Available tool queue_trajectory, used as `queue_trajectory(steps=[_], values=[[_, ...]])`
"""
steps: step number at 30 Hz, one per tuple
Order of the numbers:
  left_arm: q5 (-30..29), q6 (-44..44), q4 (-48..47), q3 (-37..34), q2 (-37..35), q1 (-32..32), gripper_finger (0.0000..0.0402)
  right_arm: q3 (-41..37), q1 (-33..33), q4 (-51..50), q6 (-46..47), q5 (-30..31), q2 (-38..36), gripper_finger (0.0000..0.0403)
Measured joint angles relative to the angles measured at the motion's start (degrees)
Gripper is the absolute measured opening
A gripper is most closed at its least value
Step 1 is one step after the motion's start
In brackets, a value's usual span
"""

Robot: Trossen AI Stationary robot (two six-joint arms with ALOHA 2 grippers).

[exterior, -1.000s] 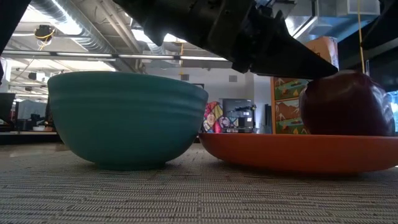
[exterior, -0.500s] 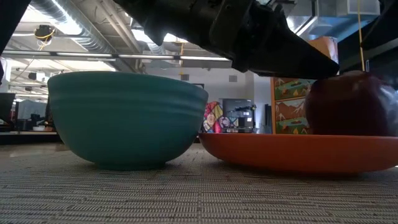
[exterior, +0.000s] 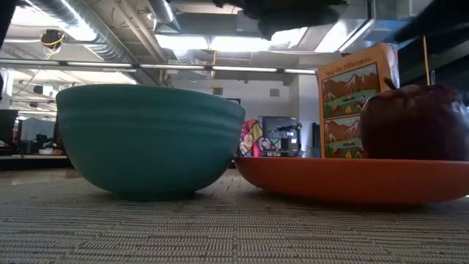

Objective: Arrange a breakfast setting
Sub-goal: Put the green cup on the mat

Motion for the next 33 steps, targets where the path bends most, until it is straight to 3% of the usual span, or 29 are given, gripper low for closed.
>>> queue_trajectory(steps=[7, 12, 16, 23, 26, 30, 33], values=[[-10.2, -5.1, -0.8, -15.1, -14.4, 1.0, 0.0169, 0.0, -3.9, -9.4, 8.7, -4.4, -1.4, 0.0339], [-21.3, -9.7, -2.4, -25.9, -25.6, 0.5, 0.0169, 0.0, -7.7, -7.6, 5.6, -7.4, -2.0, 0.034], [-26.7, -13.6, -6.0, -31.2, -34.0, 0.6, 0.0169, 0.0, -11.9, -1.8, -0.3, -10.4, -2.0, 0.034], [-35.2, -20.6, -15.6, -32.9, -43.0, 0.6, 0.0169, 0.0, -18.8, 11.9, -14.1, -12.4, -2.0, 0.0339], [-36.2, -20.4, -19.2, -32.9, -45.3, 0.6, 0.0169, 0.0, -21.8, 19.5, -22.3, -13.6, -2.0, 0.0339], [-37.6, -20.1, -20.2, -32.9, -46.0, 2.4, 0.0169, 0.0, -26.3, 28.4, -32.5, -21.4, -1.9, 0.0339], [-34.3, -18.9, -19.5, -33.1, -44.5, 6.2, 0.0169, 0.0, -29.7, 30.1, -36.3, -23.5, -1.9, 0.0339]])
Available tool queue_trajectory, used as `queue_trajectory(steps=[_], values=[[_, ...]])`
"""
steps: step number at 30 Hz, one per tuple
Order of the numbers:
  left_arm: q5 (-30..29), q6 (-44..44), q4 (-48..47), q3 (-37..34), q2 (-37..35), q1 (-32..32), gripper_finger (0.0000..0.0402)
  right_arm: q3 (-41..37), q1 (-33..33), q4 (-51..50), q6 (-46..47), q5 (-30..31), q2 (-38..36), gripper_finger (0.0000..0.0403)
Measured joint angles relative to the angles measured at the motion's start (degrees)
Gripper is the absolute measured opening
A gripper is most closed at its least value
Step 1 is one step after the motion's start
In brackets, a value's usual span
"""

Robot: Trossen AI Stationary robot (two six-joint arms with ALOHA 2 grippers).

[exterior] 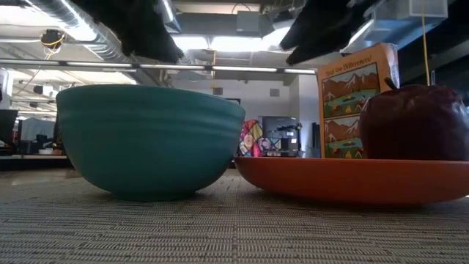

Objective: Arrange a breakfast setting
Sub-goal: Put the green cup on the mat

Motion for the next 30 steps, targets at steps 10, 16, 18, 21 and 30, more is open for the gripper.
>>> queue_trajectory(steps=[10, 16, 18, 21, 30], values=[[11.7, -1.8, -5.6, -1.0, 1.1, 5.2, 0.0169, 0.0, -7.1, -0.5, -5.4, -1.3, -1.2, 0.0339], [34.6, -3.5, -27.8, 9.2, -2.4, 1.6, 0.0169, 0.0, -10.8, -2.5, -10.6, -3.2, -1.6, 0.0339], [42.6, -5.9, -36.4, 13.8, -2.3, -1.3, 0.0168, 0.0, -12.0, -3.0, -10.7, -4.0, -1.7, 0.0339], [48.7, -11.2, -50.5, 20.0, -2.4, -7.5, 0.0162, 0.0, -13.2, -3.9, -10.5, -4.9, -1.7, 0.0339], [42.0, -39.5, -57.3, 23.9, -1.5, -32.3, 0.0151, 0.0, -12.5, -4.1, -5.6, -5.2, -1.7, 0.0339]])
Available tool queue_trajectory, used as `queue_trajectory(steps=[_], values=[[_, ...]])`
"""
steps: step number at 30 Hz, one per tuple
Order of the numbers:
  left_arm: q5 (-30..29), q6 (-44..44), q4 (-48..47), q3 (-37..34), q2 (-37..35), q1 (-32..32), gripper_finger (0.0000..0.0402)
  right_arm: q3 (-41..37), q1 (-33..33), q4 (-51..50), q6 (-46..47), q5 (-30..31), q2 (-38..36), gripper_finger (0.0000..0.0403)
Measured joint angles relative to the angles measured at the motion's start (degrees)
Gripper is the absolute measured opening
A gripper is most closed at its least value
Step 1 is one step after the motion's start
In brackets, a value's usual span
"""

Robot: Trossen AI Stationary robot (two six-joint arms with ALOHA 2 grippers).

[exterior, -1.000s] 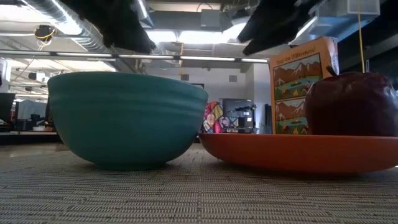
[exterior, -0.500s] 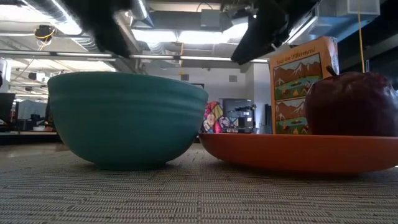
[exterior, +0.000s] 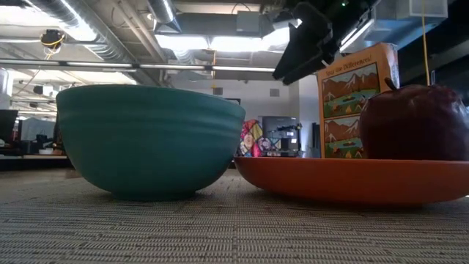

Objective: Arrange a breakfast setting
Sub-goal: Put the green cup on the mat

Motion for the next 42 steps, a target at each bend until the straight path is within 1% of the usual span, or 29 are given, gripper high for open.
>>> queue_trajectory(steps=[2, 4, 8, 15, 21, 27, 30, 33, 35, 38, 42], values=[[-1.0, -5.0, 0.0, -1.1, 1.3, -5.1, 0.0151, 0.0, 0.6, -0.5, 0.4, 0.0, 0.0, 0.0339], [-1.8, -8.3, 0.2, -1.3, 3.0, -8.5, 0.0151, -0.2, 1.5, -0.4, 1.2, 0.9, 0.0, 0.0339], [-2.8, -13.4, 1.0, -1.3, 5.4, -11.9, 0.0151, -0.7, 2.6, -0.3, 1.3, 3.4, 0.0, 0.0339], [0.9, -16.1, 1.3, -1.3, 7.3, -12.8, 0.0151, -3.9, 2.4, 2.6, 1.4, 3.9, 0.1, 0.0339], [1.5, -17.2, -1.3, -1.4, 9.0, -13.8, 0.0151, -6.4, 2.4, 3.9, 1.3, 3.9, 0.1, 0.034], [1.0, -17.7, -2.3, -1.4, 11.0, -14.1, 0.0151, -6.6, 2.4, 4.1, 1.4, 3.8, 0.1, 0.0339], [0.6, -14.5, -2.3, -1.4, 13.0, -14.1, 0.0151, -6.6, 2.5, 4.1, 1.9, 3.5, 0.1, 0.0339], [0.7, -5.1, -2.3, -1.4, 16.0, -14.1, 0.015, -6.6, 2.5, 4.1, 2.4, 3.5, 0.1, 0.0339], [2.7, -0.7, -2.2, -1.4, 18.5, -14.1, 0.0141, -6.6, 2.5, 4.1, 2.7, 3.5, 0.1, 0.0339], [6.0, 3.5, -2.6, -1.4, 21.7, -13.7, 0.0113, -6.6, 2.5, 4.1, 2.8, 4.0, 0.1, 0.0339], [7.6, 7.2, -3.6, -1.4, 23.6, -12.6, 0.0059, -6.6, 2.5, 4.4, 2.9, 4.3, 0.1, 0.0339]])
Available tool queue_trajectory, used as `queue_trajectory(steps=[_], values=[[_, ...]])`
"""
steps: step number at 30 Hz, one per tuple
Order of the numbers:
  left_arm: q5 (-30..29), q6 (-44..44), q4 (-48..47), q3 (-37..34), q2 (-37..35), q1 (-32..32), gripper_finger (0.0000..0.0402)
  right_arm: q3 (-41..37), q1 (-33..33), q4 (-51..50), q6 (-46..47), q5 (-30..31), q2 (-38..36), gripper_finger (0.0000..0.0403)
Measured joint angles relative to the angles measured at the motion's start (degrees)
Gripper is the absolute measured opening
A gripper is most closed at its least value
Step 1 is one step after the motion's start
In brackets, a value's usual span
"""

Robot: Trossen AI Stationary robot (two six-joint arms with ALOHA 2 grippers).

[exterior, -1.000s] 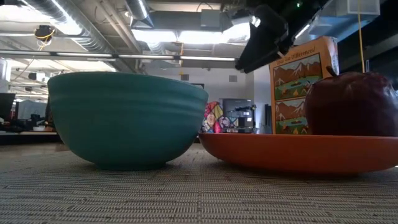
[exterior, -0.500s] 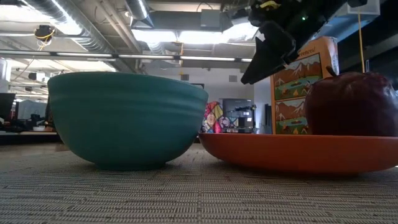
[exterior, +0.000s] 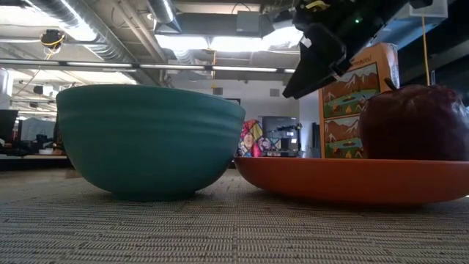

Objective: Arrange a breakfast setting
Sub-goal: Put the green cup on the mat

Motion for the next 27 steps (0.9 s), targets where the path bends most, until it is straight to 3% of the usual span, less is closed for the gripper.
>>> queue_trajectory(steps=[4, 11, 13, 16, 20, 27], values=[[-0.3, 2.0, -0.5, 0.0, -1.2, 2.2, 0.001, 0.0, 0.0, 1.2, -0.1, 0.5, 0.0, 0.0339], [-6.8, 9.7, -9.7, 0.0, -7.4, 9.8, 0.0006, 0.0, -0.1, 2.5, -1.7, 0.7, 0.0, 0.0339], [-8.8, 12.1, -13.7, 0.0, -9.7, 13.9, 0.0005, 0.0, -0.1, 2.5, -1.9, 0.9, -0.1, 0.034], [-16.5, 15.3, -17.5, 0.0, -12.9, 21.1, 0.0005, 0.0, -0.1, 2.5, -2.1, 1.0, -0.3, 0.0339], [-25.3, 17.8, -16.6, 1.7, -14.9, 32.1, 0.0005, 0.2, -0.1, 2.4, -2.2, 1.1, -0.9, 0.0339], [-22.0, 18.3, -7.1, 9.1, -11.4, 50.3, 0.0006, 0.2, -0.1, 2.4, -1.8, 1.1, -2.3, 0.0339]])
